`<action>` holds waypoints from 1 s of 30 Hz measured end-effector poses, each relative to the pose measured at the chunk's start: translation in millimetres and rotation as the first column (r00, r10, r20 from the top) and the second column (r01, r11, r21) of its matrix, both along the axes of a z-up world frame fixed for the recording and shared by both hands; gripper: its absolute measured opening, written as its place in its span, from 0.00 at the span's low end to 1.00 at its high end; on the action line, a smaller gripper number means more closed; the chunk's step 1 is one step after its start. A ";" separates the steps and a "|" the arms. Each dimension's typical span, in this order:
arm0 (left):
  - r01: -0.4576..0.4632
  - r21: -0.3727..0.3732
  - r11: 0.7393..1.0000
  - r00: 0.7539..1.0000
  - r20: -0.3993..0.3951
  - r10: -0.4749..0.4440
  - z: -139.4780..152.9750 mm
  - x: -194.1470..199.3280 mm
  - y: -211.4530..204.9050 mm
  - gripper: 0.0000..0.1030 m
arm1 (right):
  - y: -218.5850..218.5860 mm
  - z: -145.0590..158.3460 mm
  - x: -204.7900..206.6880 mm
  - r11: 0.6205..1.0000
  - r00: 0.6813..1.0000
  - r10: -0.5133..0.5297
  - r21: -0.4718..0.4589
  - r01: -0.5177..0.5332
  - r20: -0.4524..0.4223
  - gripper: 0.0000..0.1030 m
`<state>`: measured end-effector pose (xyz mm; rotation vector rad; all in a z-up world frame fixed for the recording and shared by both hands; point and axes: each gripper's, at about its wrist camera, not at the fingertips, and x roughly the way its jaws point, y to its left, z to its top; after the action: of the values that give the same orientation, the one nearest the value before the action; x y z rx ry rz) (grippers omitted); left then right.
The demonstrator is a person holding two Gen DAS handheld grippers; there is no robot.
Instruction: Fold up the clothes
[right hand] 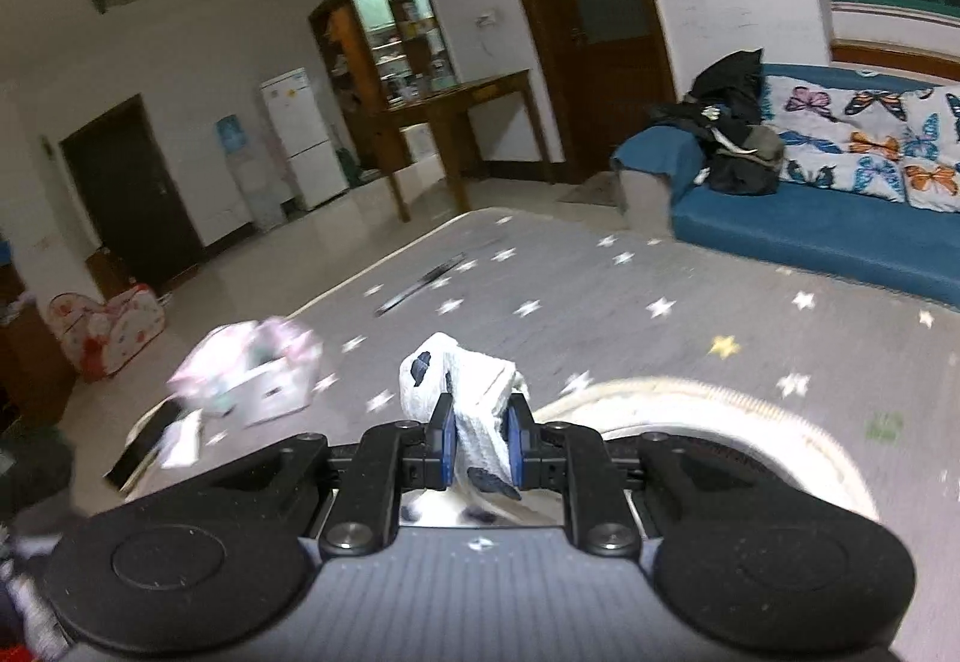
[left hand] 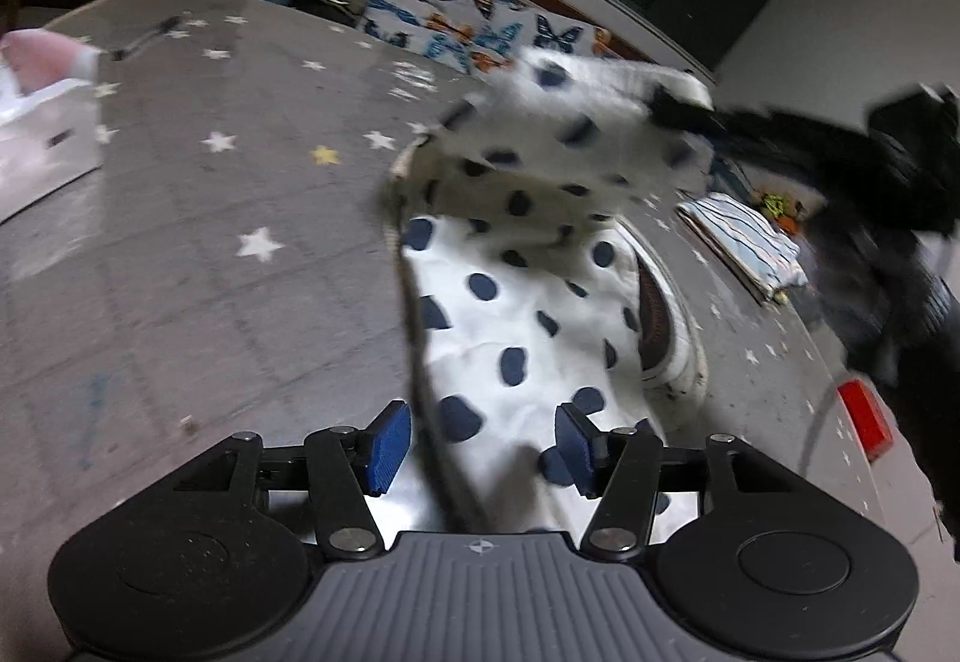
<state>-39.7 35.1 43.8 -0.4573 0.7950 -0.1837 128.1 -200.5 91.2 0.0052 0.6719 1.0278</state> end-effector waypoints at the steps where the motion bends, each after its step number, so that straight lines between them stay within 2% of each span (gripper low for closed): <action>1: -0.010 0.003 1.000 1.000 0.001 0.010 -0.6 -3.0 2.3 0.55 | -3.1 0.2 -10.4 1.000 1.000 0.011 0.003 -0.011 -0.005 0.15; 11: -0.060 0.023 0.998 0.998 0.020 0.060 1.8 -24.5 11.4 0.55 | -27.5 -6.6 -102.7 0.988 0.988 0.151 0.032 -0.150 -0.036 0.15; 15: -0.062 0.027 0.998 0.997 0.042 0.061 6.0 -28.5 11.2 0.55 | -38.0 -15.1 -136.0 0.978 0.978 0.207 0.008 -0.207 -0.002 0.15; 22: -0.029 0.025 0.999 0.994 0.104 0.026 22.4 -26.7 3.4 0.55 | -48.9 -29.9 -175.9 0.953 0.948 0.296 -0.104 -0.285 0.116 0.17; 25: -0.012 0.025 1.000 0.991 0.132 0.008 29.8 -25.6 -0.5 0.55 | -49.4 -38.0 -191.0 0.936 0.928 0.335 -0.169 -0.308 0.165 0.22; 30: 0.059 0.032 0.998 0.984 0.169 -0.063 38.8 -17.1 -17.8 0.55 | -52.2 -45.8 -209.9 0.914 0.904 0.378 -0.234 -0.331 0.198 0.26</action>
<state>-56.7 17.3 82.6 -0.3864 0.6436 -0.2654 -81.7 -252.7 45.4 -0.4227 0.5592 1.2853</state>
